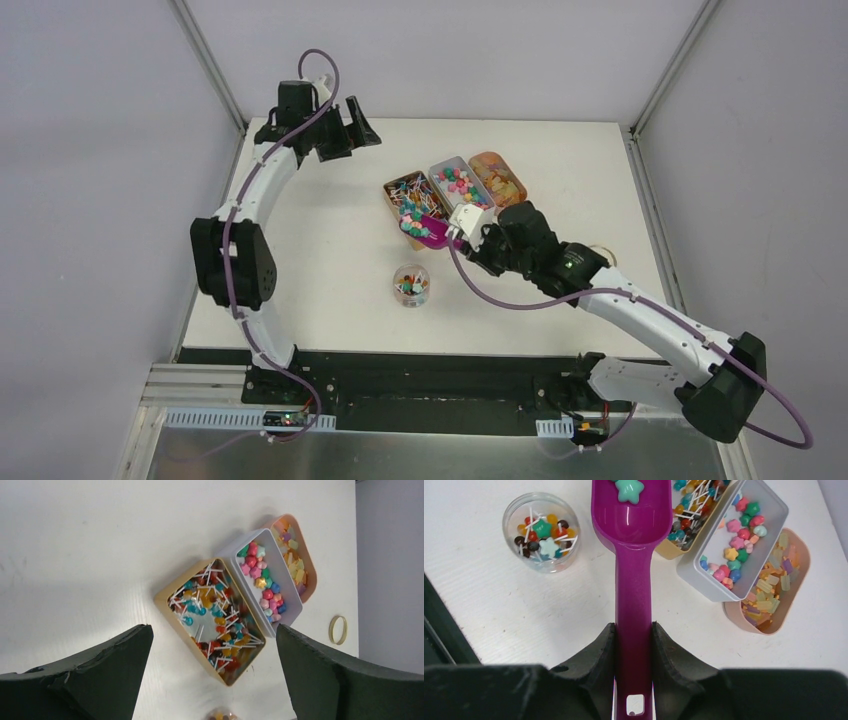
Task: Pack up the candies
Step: Place the fake candies in the packing bottle.
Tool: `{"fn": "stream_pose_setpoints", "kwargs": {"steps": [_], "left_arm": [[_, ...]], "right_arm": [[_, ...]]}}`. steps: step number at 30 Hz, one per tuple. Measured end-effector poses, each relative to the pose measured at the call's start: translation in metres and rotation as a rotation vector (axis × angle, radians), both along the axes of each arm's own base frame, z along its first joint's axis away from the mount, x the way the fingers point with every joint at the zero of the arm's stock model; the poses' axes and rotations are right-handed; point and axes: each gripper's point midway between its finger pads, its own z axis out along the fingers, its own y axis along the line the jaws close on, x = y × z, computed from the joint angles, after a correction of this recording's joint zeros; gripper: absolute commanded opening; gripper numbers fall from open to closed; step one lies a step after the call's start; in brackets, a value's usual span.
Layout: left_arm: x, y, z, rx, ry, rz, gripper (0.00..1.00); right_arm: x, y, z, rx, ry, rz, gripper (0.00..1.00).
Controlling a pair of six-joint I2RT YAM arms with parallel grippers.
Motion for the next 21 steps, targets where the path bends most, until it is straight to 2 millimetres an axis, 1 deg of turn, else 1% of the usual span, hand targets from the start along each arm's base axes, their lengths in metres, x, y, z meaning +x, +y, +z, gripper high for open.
{"fn": "stream_pose_setpoints", "kwargs": {"steps": [2, 3, 5, 6, 11, 14, 17, 18, 21], "left_arm": [[-0.016, 0.006, 0.004, 0.031, -0.005, 0.006, 0.99], [-0.029, 0.010, 0.003, 0.049, -0.004, 0.006, 0.99], [-0.046, 0.014, 0.002, 0.070, 0.004, 0.012, 0.99], [-0.059, 0.017, -0.001, 0.085, 0.010, 0.012, 0.99], [-0.105, 0.026, -0.015, 0.119, 0.033, 0.009, 0.99], [-0.133, 0.032, -0.033, 0.146, 0.062, 0.010, 0.99], [-0.154, 0.042, -0.055, 0.192, 0.101, 0.028, 0.99], [-0.159, 0.046, -0.063, 0.211, 0.115, 0.034, 0.99], [-0.165, 0.056, -0.079, 0.262, 0.145, 0.065, 0.99]], "right_arm": [[-0.008, 0.000, -0.004, -0.015, 0.006, 0.021, 0.00], [-0.013, -0.001, -0.006, -0.026, 0.010, 0.035, 0.00], [-0.021, -0.002, -0.008, -0.039, 0.014, 0.057, 0.00], [-0.025, -0.003, -0.009, -0.046, 0.015, 0.068, 0.00], [-0.039, -0.006, -0.007, -0.062, 0.016, 0.109, 0.00], [-0.047, -0.009, -0.008, -0.078, 0.020, 0.125, 0.00], [-0.053, -0.013, -0.013, -0.106, 0.031, 0.139, 0.00], [-0.055, -0.015, -0.015, -0.119, 0.037, 0.143, 0.00], [-0.060, -0.020, -0.021, -0.160, 0.046, 0.151, 0.00]]}}
